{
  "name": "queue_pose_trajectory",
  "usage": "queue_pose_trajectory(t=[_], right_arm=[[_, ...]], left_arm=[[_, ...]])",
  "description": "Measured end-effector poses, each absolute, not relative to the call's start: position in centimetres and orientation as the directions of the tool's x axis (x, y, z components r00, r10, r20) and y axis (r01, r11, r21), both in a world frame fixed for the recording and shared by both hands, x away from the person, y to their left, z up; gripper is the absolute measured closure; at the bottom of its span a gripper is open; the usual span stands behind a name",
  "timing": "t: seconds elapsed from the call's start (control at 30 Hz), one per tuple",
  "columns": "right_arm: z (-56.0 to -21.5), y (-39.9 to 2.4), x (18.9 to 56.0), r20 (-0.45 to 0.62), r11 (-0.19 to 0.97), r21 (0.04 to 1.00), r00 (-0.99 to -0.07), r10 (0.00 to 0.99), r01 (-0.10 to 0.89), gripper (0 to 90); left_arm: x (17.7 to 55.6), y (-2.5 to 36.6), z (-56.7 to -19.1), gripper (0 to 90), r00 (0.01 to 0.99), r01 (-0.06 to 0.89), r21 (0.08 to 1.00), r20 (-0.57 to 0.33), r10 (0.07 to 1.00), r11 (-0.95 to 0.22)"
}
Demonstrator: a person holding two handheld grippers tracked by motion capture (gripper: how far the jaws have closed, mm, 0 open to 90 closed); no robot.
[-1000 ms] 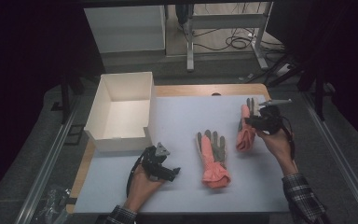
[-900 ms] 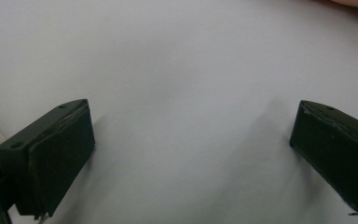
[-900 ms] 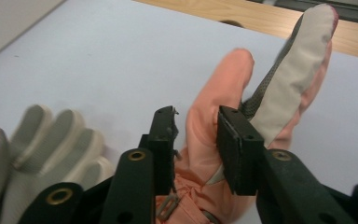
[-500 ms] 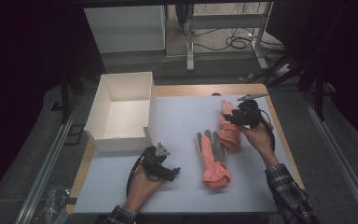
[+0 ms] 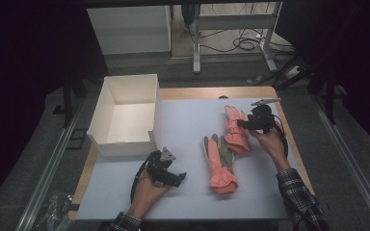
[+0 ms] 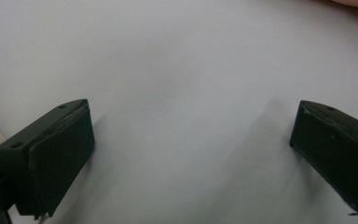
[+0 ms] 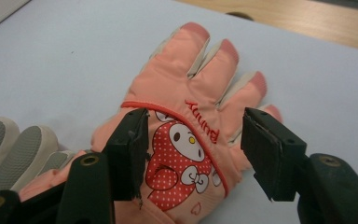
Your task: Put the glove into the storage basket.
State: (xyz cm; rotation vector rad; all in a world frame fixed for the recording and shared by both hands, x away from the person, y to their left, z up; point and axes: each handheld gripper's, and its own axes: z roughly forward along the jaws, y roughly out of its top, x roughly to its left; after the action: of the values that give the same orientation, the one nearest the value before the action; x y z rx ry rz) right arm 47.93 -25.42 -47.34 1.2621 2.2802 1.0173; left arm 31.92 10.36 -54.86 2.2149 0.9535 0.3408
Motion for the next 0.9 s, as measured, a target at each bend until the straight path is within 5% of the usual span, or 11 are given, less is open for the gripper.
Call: queue_pose_trajectory(t=[0.17,0.4,0.9], right_arm=[[-49.5,-24.3,48.9,0.059,0.380,0.687,-0.569,0.820,0.620,43.9],[-50.3,-24.1,48.6,0.102,0.358,0.693,-0.577,0.810,0.625,82.2],[-47.4,-25.8,47.2,0.127,0.313,0.724,-0.565,0.815,0.615,86.1]], left_arm=[[31.9,10.4,-54.9,0.0,0.696,0.536,0.687,-0.029,0.717,-0.492],[31.9,10.4,-54.9,0.0,0.696,0.536,0.687,-0.030,0.718,-0.491],[31.9,10.4,-54.9,0.0,0.695,0.536,0.687,-0.030,0.718,-0.491]])
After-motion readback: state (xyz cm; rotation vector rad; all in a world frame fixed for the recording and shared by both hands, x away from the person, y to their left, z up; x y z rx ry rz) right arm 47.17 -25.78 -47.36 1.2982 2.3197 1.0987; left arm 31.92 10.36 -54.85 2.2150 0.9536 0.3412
